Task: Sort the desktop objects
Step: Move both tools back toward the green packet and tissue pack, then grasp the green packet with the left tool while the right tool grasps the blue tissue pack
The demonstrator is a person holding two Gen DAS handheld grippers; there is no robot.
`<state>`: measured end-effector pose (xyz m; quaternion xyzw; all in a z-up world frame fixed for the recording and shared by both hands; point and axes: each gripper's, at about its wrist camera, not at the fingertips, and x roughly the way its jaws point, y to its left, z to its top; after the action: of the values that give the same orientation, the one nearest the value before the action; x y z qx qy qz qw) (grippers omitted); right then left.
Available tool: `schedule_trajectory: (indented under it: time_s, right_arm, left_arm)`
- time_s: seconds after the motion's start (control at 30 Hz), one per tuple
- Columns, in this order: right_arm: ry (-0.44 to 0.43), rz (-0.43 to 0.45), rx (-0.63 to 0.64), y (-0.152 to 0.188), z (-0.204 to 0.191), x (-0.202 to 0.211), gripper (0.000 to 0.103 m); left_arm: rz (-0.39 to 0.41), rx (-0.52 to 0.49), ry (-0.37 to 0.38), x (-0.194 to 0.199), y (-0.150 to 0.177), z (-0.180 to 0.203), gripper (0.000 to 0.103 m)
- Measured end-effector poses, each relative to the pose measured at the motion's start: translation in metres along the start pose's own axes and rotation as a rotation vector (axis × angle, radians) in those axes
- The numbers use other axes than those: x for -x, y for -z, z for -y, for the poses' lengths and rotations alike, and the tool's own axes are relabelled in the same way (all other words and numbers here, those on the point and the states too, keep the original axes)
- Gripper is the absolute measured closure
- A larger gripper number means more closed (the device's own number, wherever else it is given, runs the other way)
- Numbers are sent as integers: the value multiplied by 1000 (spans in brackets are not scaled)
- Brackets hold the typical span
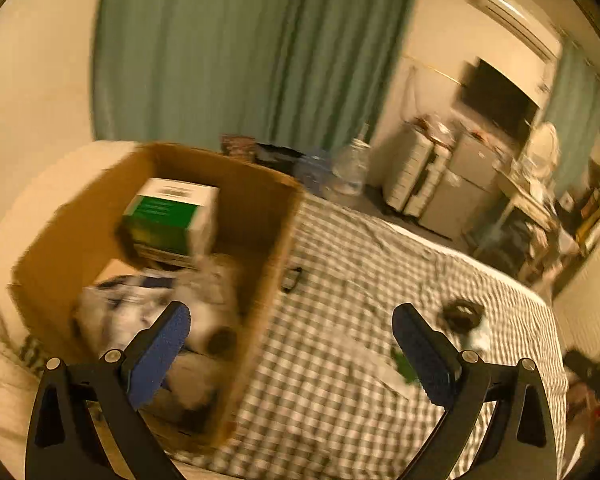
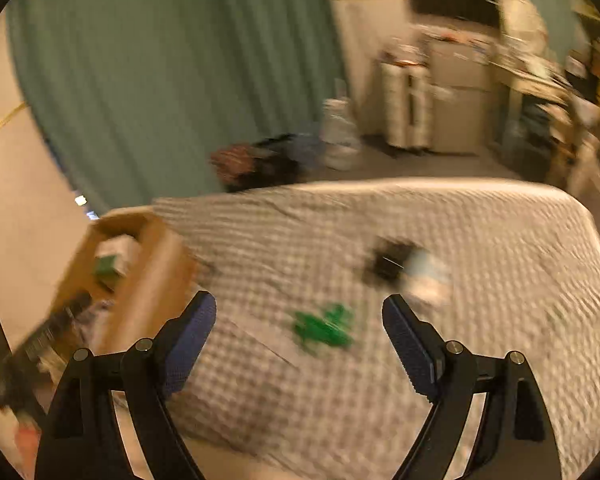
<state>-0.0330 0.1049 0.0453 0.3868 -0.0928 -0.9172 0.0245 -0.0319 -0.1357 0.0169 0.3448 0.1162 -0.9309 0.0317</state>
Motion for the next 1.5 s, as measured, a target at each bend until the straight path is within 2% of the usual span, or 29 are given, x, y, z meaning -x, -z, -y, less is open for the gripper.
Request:
schedule_trajectory:
  time_s: [0.07,0.13,0.23,0.27,0.33,0.43,0.53,0.6,0.67,0.77,0.87,0.93,1.03,1.13,1.23,1.27,1.33,1.5]
  right_arm:
    - [82,-10,-24,20,31,15,17]
    - [129,-11,-85,37,54,24,17]
    - [147,-41,-183,65,74,36,17]
    - [155,-38,-188,68,74,40,17]
    - [146,-30,-165,72,73,47,17]
    - [161,-12,-124,67,74,55,17]
    - [129,-10,-113,57,74,55,17]
    - [135,-19,-35,40,70,47,17]
    - [178,-17,43,31,70,39,17]
    - [236,44,146,36,68,18,17]
    - [174,79,82,49,81,-16,17]
    - [154,46,35,55,91,-44,17]
    - [140,-21,28,55,99,-78,17]
    - [122,1,18,44,103,-100,18]
    - [102,-37,10,36,103,-132,18]
    - [101,-38,21,35,101,-139,18]
    - [107,-36,44,33,97,-153,18]
    - [109,-36,28,25,96,-183,18]
  left_arm:
    - [-43,-31,25,-6,15,26,0]
    - [-109,-39,22,-16,31,45,0]
    - [-243,-128,26,-30,64,77,0]
    - [-315,-193,42,-36,77,90,0]
    - [-347,-277,34,-37,93,104,0]
    - [-318,-368,-19,-28,107,115,0]
    - [-311,-372,-24,-19,108,113,0]
    - [-288,-328,-17,-16,103,107,0]
    - [-266,-249,-4,-16,94,103,0]
    - [-229,-139,22,-27,81,103,0]
    - [-216,-83,15,-55,73,115,0]
    - [-219,-84,-9,-72,70,124,0]
    - [-223,-115,-9,-111,66,147,0]
    - [-227,-149,-43,-151,71,169,0]
    - [-190,-214,-89,-177,86,181,0]
    - [-208,-237,-103,-188,94,183,0]
    - [-275,-228,-82,-204,99,180,0]
    - [-252,-151,-58,-203,98,162,0]
